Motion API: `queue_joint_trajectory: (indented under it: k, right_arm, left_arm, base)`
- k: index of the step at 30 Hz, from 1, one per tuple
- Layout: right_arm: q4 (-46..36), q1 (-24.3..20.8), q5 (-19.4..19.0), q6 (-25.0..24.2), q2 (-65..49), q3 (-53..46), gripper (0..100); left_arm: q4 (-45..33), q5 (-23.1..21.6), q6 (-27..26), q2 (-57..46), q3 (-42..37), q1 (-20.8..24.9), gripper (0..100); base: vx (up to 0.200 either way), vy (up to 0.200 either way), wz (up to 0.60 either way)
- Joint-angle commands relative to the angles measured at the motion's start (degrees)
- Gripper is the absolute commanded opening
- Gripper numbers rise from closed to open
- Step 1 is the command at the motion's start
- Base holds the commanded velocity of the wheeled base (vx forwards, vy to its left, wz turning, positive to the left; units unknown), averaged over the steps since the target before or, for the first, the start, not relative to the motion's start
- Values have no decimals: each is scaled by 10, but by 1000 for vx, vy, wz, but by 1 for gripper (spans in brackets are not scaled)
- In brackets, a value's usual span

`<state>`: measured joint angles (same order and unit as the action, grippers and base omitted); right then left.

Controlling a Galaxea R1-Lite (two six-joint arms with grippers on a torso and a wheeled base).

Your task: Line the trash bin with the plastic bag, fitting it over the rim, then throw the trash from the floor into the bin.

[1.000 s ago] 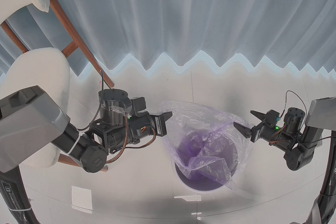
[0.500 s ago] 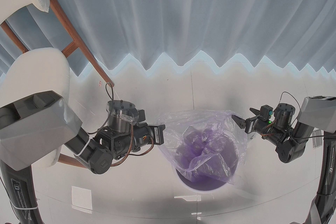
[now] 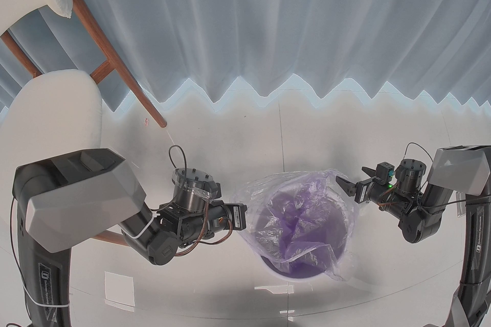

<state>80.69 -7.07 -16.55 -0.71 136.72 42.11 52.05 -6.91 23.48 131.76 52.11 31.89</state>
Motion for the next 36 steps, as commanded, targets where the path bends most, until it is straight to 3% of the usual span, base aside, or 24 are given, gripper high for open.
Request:
queue_joint_trajectory:
  k: [1,6,7,11,18,26,30,35,36]
  right_arm:
    - [3,0,-1,-1,13,-4,100]
    - [17,0,-1,-3,14,-4,100]
    - [18,0,-1,-3,14,-4,100]
    - [21,0,-1,-3,14,-5,100]
    - [47,0,-1,-8,9,-24,100]
    - [84,2,-1,-32,-7,-56,100]
    - [90,2,0,-54,-39,-81,100]
    - [90,2,0,-75,-70,-101,100]
    - [90,3,4,-96,-94,-113,100]
  left_arm:
    - [1,7,13,24,13,5,0]
    - [0,19,17,25,6,5,0]
    - [1,20,21,25,4,5,100]
    - [9,26,49,20,5,6,100]
    - [62,49,53,-10,-18,5,100]
    - [125,51,53,-96,-137,0,100]
    - [243,52,53,-128,-233,9,100]
    - [285,52,53,-141,-297,26,100]
    - [326,52,53,-138,-327,31,100]
  base:
    - [0,0,0]
    - [0,0,0]
    - [0,0,0]
    - [0,0,0]
    - [0,0,0]
    - [0,0,0]
    - [-100,0,0]
    - [-200,0,0]
    - [-200,0,0]
